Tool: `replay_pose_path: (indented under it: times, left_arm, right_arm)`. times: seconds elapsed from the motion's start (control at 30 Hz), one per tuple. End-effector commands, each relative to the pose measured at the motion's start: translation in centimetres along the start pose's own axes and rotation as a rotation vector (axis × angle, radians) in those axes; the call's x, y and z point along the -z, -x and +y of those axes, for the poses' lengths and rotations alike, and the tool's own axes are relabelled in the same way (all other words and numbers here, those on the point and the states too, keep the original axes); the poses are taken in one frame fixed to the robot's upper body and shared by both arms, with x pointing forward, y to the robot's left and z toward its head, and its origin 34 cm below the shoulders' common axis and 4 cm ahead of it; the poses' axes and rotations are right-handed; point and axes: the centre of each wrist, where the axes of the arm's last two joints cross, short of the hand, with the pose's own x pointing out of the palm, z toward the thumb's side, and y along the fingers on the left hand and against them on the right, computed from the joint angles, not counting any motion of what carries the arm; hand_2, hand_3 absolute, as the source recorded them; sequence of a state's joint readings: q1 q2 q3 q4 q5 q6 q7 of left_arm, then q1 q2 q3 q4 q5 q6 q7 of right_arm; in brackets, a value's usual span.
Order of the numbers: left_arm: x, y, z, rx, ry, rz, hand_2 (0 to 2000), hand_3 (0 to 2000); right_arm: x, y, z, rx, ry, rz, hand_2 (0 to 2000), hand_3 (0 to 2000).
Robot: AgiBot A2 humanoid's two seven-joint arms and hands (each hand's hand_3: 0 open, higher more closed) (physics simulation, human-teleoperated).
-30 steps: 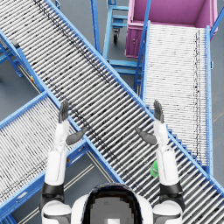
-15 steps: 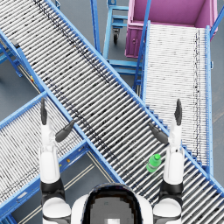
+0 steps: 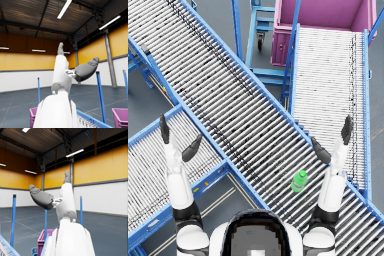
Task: Pick up the oil and place it on the left assembly line, put the cola on the right, and keep Sprite still
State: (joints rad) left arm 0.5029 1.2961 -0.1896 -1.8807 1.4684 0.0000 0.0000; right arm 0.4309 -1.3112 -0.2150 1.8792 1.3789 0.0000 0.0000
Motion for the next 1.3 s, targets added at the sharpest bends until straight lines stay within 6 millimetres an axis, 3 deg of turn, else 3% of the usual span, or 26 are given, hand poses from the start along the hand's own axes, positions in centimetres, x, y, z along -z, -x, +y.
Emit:
replay_pose_path:
  times: [0.03,0.27,0.63,0.83,1.17,1.3]
  left_arm:
    - [0.0,0.1,0.0,-0.003,0.002,0.001,0,0]
    - [0.2,0.2,-0.2,-0.011,0.008,0.001,0,0]
    - [-0.4,-0.5,0.2,0.015,-0.019,-0.009,0,0]
    - [0.4,-1.0,-0.4,0.028,0.021,-0.019,0,0]
    - [0.2,-0.8,-0.5,0.018,0.014,-0.020,0,0]
    - [-0.7,-0.2,0.3,0.001,-0.029,-0.009,0,0]
  right_arm:
    - [0.0,0.2,0.0,0.007,0.001,0.002,0,0]
    - [-0.2,0.4,-0.2,0.014,0.009,0.004,0,0]
    - [-0.2,-1.6,0.3,-0.055,0.004,-0.026,0,0]
    - [0.3,-2.0,0.5,-0.064,-0.018,-0.034,0,0]
    - [-0.3,-1.8,0.4,-0.055,0.008,-0.035,0,0]
    - [-0.6,-1.6,0.1,-0.046,0.024,-0.032,0,0]
